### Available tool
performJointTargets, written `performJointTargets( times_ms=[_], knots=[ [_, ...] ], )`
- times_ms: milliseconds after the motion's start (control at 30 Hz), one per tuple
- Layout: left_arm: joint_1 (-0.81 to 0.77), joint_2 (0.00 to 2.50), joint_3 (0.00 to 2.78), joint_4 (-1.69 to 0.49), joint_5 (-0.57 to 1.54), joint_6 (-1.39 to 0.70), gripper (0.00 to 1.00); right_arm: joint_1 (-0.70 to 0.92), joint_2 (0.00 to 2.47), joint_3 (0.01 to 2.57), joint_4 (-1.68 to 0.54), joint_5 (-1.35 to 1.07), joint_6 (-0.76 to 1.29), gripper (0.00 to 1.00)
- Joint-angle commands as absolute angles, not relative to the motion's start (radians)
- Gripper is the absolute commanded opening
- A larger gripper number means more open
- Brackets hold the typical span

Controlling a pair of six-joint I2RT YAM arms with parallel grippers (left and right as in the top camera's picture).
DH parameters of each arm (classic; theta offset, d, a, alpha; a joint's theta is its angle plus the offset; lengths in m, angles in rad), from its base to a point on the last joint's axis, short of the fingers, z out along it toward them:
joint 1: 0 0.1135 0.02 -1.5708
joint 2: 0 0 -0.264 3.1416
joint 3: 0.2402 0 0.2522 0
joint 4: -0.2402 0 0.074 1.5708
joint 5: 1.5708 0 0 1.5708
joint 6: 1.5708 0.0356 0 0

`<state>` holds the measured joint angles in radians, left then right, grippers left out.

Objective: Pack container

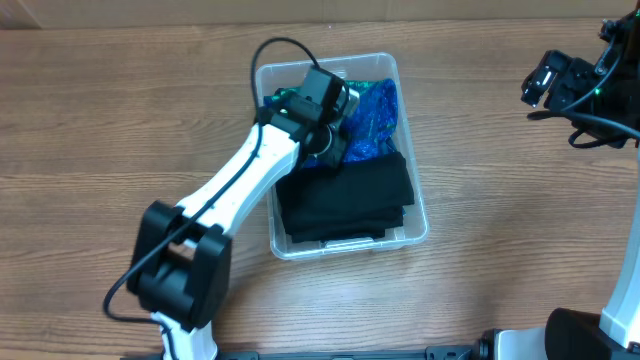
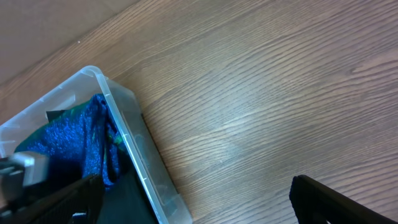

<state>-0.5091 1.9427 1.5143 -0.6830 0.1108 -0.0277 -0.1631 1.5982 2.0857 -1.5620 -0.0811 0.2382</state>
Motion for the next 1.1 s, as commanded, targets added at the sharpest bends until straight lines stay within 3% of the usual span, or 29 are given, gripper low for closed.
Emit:
performJointTargets(
  times_ms=[0,300,567,867,1067],
  knots=[
    [-0.511,2.015,1.523,-0.712,0.122,-0.072,0.04,-0.164,1.583,2.093,-1.555,-0.081,0.235,1.0],
    [-0.511,1.872,1.619,-0.707,0.029,-0.005,0.08,-0.164,1.583,2.093,-1.55,-0.08,0.232,1.0],
    [-0.473,1.634,1.718,-0.748,-0.194,0.003,0.99,-0.145,1.583,2.093,-1.506,-0.08,0.174,1.0],
    [-0.239,1.52,1.718,-0.831,-0.089,-0.223,1.0,-0.056,1.657,2.093,-1.35,-0.012,0.091,1.0],
    [-0.098,1.523,1.718,-0.939,-0.001,-0.257,1.0,-0.053,1.762,2.093,-1.363,-0.014,0.08,1.0]
  ],
)
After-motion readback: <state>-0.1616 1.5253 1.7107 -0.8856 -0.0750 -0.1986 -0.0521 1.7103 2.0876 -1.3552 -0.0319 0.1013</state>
